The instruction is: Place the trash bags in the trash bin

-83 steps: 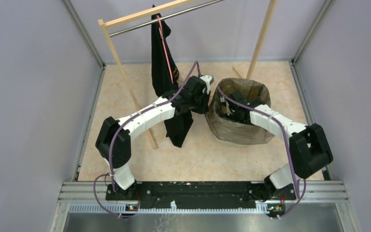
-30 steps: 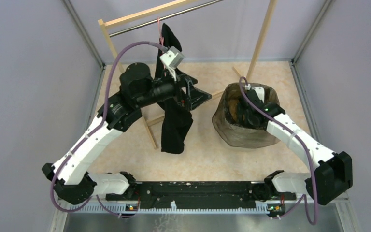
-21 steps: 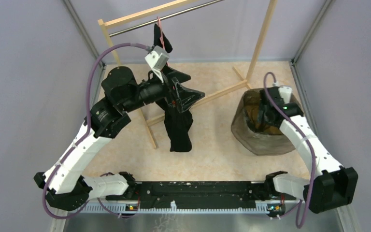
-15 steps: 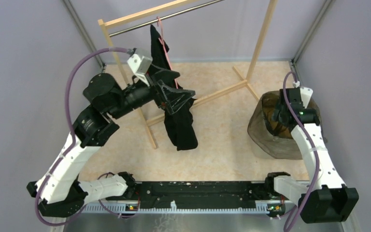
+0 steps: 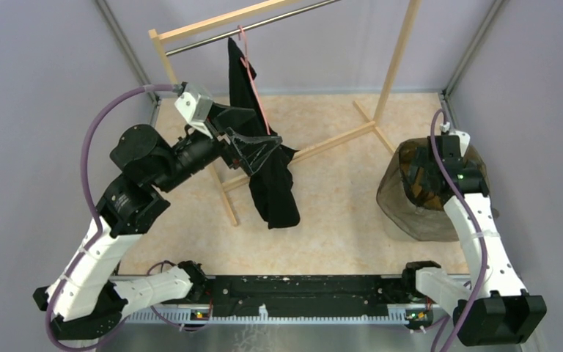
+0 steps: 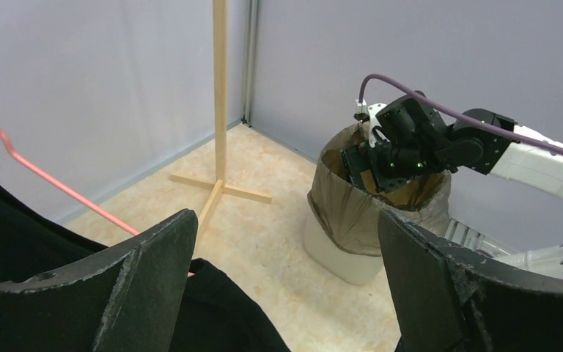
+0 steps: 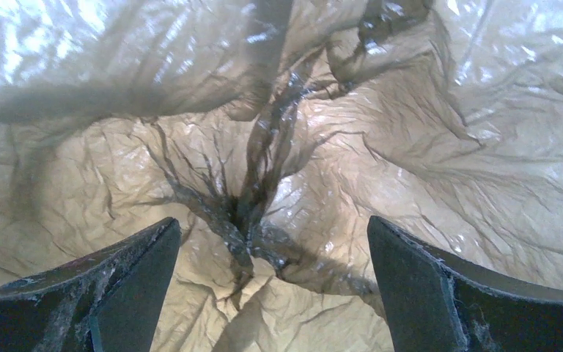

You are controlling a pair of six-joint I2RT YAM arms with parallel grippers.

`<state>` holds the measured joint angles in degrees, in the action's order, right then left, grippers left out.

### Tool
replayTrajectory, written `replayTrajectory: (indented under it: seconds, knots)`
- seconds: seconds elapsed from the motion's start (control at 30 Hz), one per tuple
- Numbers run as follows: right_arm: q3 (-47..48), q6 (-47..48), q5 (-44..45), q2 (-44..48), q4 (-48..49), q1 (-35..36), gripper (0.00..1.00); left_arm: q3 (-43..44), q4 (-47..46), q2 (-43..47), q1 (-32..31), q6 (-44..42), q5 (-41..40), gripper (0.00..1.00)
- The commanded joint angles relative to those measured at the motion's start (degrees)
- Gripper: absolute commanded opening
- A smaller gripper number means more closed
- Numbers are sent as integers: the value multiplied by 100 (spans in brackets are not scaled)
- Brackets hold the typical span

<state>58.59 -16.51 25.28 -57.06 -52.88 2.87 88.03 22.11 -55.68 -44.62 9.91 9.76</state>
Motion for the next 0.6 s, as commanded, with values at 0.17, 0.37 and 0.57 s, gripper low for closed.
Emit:
replayTrajectory:
  seconds: [0.17,0.37,0.57]
  knots:
    - [-128,-569,217,-672,1463,-86,99,-15,-64,117,15,-118,-234,98]
    - [-576,-785,501,-723,2594,-124,98,45,167,300,15,-205,-437,99]
    - [-938,-442,800,-640,3573,-149,98,90,275,345,15,-275,-526,98]
